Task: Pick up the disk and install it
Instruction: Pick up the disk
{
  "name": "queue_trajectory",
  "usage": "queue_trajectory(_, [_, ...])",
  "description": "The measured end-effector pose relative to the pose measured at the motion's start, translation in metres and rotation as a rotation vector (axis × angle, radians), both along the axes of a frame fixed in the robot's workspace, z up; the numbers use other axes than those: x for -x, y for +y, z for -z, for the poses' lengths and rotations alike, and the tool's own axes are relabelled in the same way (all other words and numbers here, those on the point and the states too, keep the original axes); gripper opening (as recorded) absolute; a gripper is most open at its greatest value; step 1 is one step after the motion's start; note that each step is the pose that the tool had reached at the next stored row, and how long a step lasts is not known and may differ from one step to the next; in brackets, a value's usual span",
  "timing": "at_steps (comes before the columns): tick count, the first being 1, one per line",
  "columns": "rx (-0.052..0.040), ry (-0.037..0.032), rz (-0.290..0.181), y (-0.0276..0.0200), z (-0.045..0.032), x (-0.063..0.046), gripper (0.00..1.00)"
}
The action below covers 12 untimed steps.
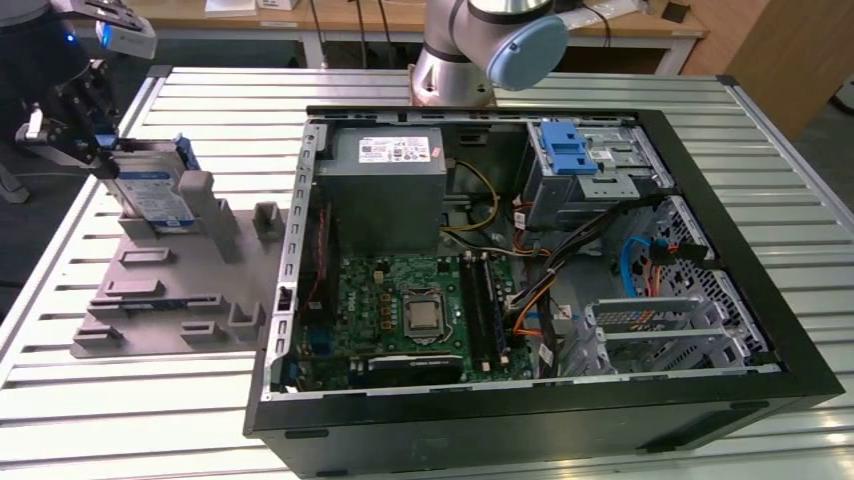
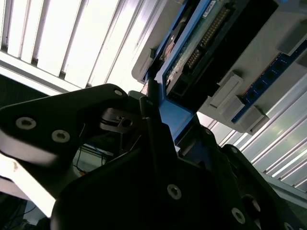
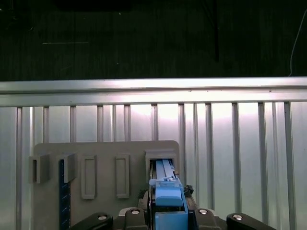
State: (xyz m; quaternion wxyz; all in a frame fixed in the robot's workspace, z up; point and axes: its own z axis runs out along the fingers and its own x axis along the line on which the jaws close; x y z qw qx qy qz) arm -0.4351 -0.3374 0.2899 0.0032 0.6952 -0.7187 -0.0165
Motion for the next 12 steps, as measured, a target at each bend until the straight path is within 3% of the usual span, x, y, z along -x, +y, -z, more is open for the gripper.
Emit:
queue_trajectory(4, [-0.0001, 0.0, 0.0, 0.0, 0.0, 0.0, 0.38])
queue_trajectory(5, [0.0, 0.0, 0.001, 0.0, 0.0, 0.0, 0.44])
queue_trajectory(12, [0.0001, 0.0001, 0.001, 0.0, -0.0004, -0.0005, 0.43])
